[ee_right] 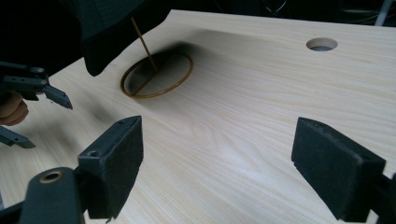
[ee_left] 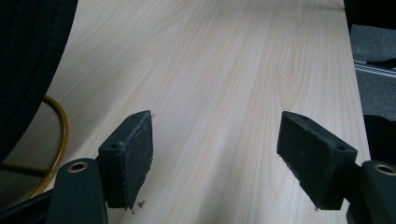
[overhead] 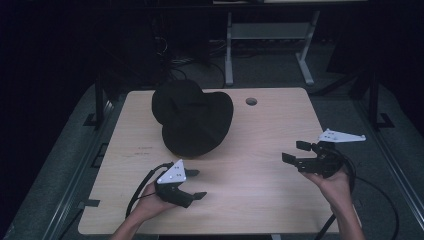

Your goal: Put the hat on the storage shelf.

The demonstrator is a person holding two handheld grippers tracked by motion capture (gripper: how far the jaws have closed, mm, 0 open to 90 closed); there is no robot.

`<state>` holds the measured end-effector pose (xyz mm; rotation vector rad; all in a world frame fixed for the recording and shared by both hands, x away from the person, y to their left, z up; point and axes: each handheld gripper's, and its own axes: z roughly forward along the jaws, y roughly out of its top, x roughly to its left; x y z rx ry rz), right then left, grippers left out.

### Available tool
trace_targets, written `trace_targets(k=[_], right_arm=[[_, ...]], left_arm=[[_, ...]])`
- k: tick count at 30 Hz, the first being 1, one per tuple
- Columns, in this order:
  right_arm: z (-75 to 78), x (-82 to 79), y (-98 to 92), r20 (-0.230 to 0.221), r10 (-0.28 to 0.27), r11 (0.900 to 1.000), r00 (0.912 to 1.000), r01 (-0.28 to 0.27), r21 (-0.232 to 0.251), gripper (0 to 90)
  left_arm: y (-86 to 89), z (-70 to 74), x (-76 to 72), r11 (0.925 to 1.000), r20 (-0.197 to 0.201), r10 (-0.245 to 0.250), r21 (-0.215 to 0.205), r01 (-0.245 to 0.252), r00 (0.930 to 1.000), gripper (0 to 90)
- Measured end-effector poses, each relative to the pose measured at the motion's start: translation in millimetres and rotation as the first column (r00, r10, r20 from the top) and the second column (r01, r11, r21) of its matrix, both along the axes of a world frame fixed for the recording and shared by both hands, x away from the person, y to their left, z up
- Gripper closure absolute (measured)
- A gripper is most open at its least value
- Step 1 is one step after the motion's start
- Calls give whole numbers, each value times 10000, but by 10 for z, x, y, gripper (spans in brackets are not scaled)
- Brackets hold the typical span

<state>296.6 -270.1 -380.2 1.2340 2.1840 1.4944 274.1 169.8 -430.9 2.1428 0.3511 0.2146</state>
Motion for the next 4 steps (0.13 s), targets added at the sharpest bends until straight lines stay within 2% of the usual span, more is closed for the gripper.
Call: trace_targets(k=[4], right_arm=[[14, -116, 18, 397, 96, 9999, 9992, -90, -146, 154]], left_arm=[[-2, 0, 7, 10000, 88, -18, 42, 18, 10000, 264]])
